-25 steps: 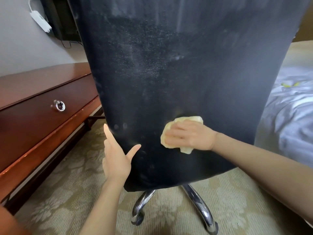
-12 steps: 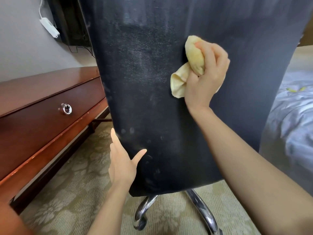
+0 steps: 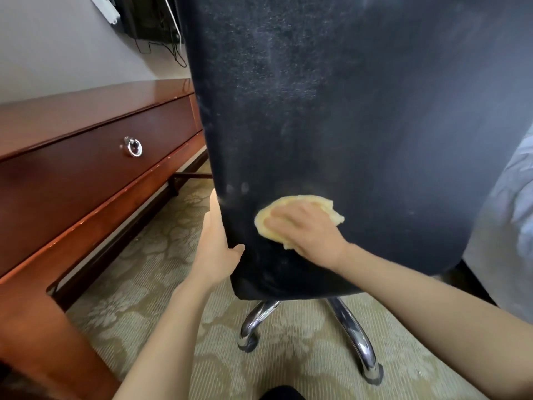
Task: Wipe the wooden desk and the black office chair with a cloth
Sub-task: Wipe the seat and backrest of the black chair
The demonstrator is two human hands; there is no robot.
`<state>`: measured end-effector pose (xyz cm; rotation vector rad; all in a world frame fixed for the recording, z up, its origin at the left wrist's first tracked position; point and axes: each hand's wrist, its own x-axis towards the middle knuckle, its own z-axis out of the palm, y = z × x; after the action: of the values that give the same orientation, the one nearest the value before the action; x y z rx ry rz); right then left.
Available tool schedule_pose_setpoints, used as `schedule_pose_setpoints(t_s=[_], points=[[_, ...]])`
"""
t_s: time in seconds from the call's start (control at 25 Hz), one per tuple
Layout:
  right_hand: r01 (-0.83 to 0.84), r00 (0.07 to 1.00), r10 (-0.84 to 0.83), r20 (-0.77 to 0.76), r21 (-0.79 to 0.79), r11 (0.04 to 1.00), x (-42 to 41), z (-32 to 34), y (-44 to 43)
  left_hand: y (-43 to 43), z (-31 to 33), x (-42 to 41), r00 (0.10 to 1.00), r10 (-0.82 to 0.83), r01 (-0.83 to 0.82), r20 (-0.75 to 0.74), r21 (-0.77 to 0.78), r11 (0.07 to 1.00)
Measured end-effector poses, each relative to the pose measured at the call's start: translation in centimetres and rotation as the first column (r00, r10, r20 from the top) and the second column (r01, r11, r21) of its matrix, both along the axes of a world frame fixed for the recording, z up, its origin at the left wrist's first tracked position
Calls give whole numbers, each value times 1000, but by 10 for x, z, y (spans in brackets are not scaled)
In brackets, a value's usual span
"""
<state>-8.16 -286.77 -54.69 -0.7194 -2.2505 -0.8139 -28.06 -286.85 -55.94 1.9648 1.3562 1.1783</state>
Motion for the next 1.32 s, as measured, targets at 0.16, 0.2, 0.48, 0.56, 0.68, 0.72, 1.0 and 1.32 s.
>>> schedule_pose_setpoints(t_s=[0.16,0.2,0.48,0.56,0.68,0.72,1.0,1.32], points=[[103,835,-35,549,-93,990,5,-74,-10,-9,2,-5,999,-29,27,-23,-74,997],[84,795,-2,606,-107,991,7,-83,-11,-12,4,-4,1000,-23,21,-10,-113,993],[-48,743,-29,668,97,994,-1,-35,6,-13,-4,-9,977,19,37,214,-256,966],[-31,798,-72,598,160,987,-12,-5,8,-14,-4,-10,969,4,60,248,-251,966],[-17,926,-78,370,247,969,-30,44,12,-15,-4,-9,958,-1,82,286,-270,959],[-46,968,-22,251,264,963,-36,59,15,-15,-4,-9,955,-9,94,297,-272,958],[-39,897,138,-419,236,971,-67,76,22,-16,-2,-8,856,14,158,516,-287,945],[-67,966,64,-251,0,998,-60,-38,12,-12,-14,-11,820,67,155,569,-333,930]])
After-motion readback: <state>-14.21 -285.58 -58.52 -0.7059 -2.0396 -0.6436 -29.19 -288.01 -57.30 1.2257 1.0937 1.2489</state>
